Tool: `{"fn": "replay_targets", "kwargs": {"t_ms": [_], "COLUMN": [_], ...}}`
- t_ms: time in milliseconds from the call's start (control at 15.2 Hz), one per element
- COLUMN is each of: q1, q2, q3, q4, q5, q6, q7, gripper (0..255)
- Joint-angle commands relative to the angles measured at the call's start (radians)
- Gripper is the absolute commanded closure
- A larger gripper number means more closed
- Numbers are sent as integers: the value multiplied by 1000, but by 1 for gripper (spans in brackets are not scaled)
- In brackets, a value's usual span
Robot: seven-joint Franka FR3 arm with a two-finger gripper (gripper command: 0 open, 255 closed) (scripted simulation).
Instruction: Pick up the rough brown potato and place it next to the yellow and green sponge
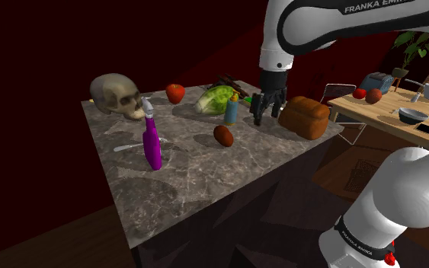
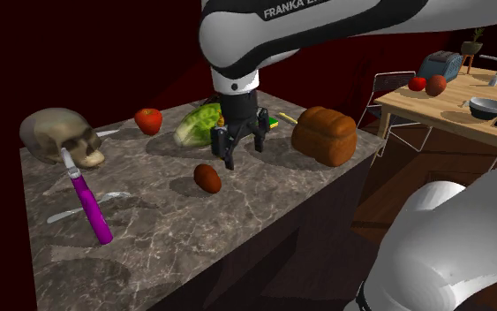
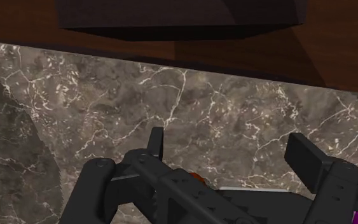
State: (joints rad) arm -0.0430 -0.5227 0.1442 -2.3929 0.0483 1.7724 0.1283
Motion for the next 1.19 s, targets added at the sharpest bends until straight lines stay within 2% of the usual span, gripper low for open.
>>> {"fn": "replay_targets", "kwargs": {"t_ms": [0, 264, 594, 924, 1122], "q1": [-9, -31, -51, -42, -40], "q2": [70, 231, 444, 661, 694], "q3": [30, 83, 128, 135, 127], "q4": [19, 83, 197, 350, 353], "q5": [-28, -106, -240, -393, -417], "q6": [51, 138, 203, 215, 238], "q7": [42, 136, 271, 406, 424], "gripper": [0, 0, 0, 0, 0]}}
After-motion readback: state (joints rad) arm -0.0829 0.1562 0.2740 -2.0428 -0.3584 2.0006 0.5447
